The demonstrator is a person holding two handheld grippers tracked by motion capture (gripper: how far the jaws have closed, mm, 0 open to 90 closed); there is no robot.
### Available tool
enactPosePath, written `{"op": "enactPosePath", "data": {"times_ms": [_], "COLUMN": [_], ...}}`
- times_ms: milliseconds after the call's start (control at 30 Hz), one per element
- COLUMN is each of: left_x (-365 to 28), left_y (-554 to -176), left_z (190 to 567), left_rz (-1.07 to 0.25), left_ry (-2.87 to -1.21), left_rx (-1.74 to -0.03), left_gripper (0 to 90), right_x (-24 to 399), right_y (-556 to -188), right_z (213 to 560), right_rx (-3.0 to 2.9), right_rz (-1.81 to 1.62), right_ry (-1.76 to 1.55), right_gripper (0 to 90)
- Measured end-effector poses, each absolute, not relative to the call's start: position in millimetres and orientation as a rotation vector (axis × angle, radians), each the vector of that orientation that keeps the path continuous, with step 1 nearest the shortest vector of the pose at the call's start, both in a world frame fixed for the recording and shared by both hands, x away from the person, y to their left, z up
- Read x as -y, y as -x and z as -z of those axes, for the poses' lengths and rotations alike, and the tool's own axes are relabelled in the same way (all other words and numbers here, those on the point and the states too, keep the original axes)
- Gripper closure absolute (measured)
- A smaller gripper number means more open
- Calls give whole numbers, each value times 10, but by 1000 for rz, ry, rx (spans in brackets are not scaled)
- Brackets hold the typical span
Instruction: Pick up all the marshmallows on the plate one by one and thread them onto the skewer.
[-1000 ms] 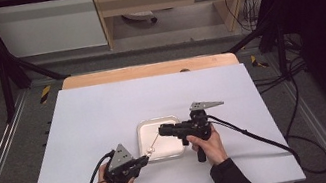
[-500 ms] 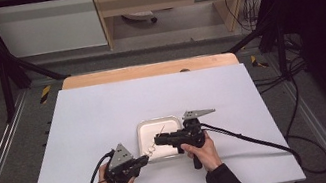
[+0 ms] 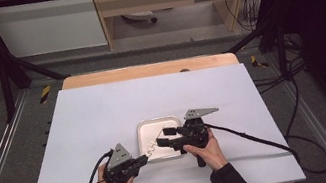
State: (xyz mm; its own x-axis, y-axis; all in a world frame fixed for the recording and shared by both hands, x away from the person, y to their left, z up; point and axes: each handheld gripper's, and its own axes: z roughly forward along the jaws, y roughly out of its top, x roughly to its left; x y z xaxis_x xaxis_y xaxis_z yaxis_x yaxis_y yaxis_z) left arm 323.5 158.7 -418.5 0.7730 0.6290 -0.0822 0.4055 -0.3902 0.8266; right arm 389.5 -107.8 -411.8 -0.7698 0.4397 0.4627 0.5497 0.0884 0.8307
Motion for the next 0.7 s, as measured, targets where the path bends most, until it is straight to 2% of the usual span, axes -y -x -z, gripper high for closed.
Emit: {"op": "enactPosePath", "data": {"times_ms": [167, 300, 700], "left_x": [-1609, -1622, -1623], "left_y": [-3242, -3247, -3262], "left_z": [4179, 4173, 4166], "left_rz": [-303, -306, -307], "left_ry": [-2032, -2032, -2040], "left_rx": [-783, -789, -804], "left_gripper": [885, 885, 885], "right_x": [1144, 1224, 1604], "right_y": [-3868, -3849, -3779], "right_z": [4108, 4166, 4365], "right_rx": [2426, 2555, 2790], "right_rz": [1741, 1671, 1473], "right_ry": [1060, 1068, 1134], "right_gripper": [200, 111, 18]}}
